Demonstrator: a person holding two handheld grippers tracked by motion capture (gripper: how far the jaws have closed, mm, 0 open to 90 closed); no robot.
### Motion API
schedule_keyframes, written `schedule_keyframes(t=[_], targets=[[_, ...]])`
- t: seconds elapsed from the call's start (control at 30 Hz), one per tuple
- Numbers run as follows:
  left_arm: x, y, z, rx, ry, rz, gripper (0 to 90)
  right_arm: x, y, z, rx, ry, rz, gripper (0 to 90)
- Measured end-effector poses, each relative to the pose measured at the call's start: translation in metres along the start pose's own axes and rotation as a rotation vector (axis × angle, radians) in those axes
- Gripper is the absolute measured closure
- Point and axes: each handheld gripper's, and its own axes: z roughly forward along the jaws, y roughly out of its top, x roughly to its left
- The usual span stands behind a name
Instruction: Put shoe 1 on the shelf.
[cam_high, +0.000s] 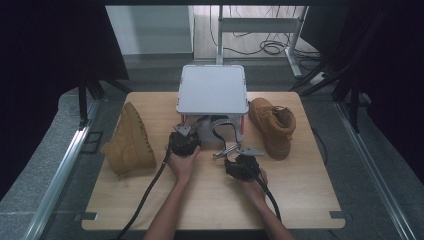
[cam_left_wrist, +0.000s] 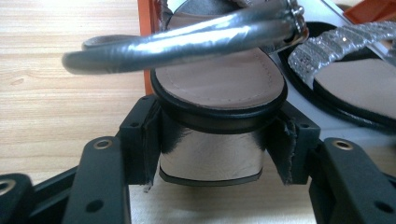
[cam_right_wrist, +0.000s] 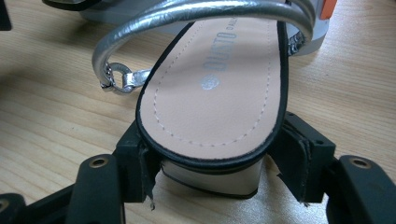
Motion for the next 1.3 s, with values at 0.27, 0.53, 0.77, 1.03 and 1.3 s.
schedule_keyframes(t=[0.27,0.53,0.77,1.03,1.3], targets=[[-0.008,0.004,0.012,0.011,0.021,0.011,41.6,0.0,0.0,0.0,0.0,0.0,-0.002,37.0],[-0.009,-0.001,0.015,0.036,0.014,0.037,41.2,-0.001,0.0,0.0,0.0,0.0,-0.003,37.0],[-0.006,0.001,0.0,0.02,-0.032,0.085,38.7,-0.001,0.0,0.0,0.0,0.001,-0.004,37.1],[-0.005,0.0,-0.001,0.015,-0.035,0.09,43.0,-0.001,0.0,0.0,-0.001,-0.001,-0.004,37.2],[-0.009,0.0,0.007,-0.009,-0.017,0.06,43.4,-0.001,0.0,0.0,-0.002,-0.002,-0.005,37.2]])
